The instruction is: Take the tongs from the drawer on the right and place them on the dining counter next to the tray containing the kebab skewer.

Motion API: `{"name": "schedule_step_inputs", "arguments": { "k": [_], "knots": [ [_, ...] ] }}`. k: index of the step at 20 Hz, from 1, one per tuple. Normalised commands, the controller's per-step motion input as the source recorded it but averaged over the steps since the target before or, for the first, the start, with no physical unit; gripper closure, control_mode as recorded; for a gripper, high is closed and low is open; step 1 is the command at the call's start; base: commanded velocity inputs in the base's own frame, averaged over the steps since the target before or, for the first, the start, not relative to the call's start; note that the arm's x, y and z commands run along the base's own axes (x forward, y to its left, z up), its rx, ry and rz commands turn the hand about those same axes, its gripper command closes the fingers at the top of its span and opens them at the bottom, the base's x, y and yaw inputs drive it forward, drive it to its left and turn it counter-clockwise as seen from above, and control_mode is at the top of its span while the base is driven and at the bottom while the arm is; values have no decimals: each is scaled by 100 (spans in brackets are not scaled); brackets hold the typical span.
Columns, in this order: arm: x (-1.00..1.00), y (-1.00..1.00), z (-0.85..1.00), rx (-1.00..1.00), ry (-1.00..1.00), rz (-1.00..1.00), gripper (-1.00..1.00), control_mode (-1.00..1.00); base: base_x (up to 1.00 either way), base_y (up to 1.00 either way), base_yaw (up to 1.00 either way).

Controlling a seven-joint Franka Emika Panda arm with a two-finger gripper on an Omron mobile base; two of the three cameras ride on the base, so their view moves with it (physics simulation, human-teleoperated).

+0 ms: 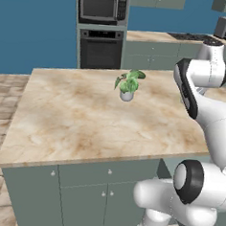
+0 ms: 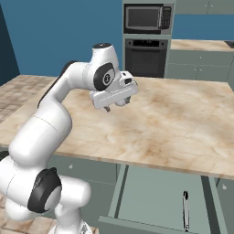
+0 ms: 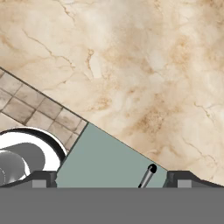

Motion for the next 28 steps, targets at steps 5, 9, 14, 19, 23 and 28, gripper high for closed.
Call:
{"name": "schedule_step_inputs", "arguments": {
  "k": [5,9,14,19,23,28],
  "knots": [
    [-99,0,0,0,1,8,-100,-100,0,0,0],
    [-74,0,-11,0,0,-2,-100,-100,0,0,0],
    [-2,-12,-45,0,2,-21,-100,-100,0,0,0],
    [0,-34,-26,3,5,-31,-100,-100,0,0,0],
    [0,-51,-16,11,5,-35,-100,-100,0,0,0],
    [7,-63,-17,15,2,-36,-100,-100,0,0,0]
  ]
}}
